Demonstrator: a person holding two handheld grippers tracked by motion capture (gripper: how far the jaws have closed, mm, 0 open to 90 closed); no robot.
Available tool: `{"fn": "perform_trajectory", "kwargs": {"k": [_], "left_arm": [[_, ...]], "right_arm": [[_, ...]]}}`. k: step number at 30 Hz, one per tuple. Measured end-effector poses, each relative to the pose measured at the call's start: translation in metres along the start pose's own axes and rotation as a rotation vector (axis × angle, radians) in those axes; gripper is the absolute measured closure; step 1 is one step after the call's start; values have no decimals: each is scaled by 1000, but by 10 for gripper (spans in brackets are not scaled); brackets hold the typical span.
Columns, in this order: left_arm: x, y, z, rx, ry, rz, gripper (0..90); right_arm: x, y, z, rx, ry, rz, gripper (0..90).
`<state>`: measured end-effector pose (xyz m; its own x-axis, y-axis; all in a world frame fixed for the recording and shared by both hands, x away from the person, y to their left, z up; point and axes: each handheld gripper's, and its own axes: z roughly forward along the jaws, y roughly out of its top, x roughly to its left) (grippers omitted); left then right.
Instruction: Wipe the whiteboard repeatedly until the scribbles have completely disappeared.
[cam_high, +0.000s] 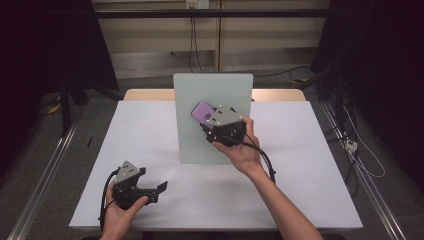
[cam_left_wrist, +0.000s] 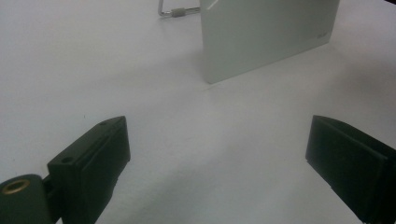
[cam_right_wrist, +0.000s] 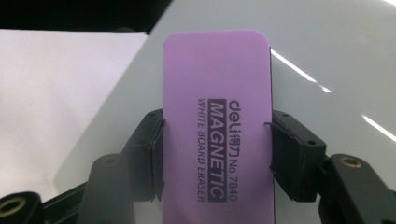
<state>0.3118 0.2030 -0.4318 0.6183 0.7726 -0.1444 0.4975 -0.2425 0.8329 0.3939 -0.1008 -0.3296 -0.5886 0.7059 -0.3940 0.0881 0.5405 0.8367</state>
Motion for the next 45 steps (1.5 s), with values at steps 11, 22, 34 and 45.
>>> {"fn": "perform_trajectory", "kwargs": {"k": [11, 22, 34, 45], "left_arm": [[-1, 0, 0, 3, 1, 6, 64], [-1, 0, 1, 5, 0, 6, 64], [0, 0, 1, 6, 0, 0, 64], [-1, 0, 2, 10, 1, 2, 64]], "right_arm": [[-9, 5, -4, -24, -54, 7, 415], [28, -14, 12, 30, 37, -62, 415], [23, -15, 9, 26, 49, -46, 415], [-24, -5, -15, -28, -50, 2, 415]]}}
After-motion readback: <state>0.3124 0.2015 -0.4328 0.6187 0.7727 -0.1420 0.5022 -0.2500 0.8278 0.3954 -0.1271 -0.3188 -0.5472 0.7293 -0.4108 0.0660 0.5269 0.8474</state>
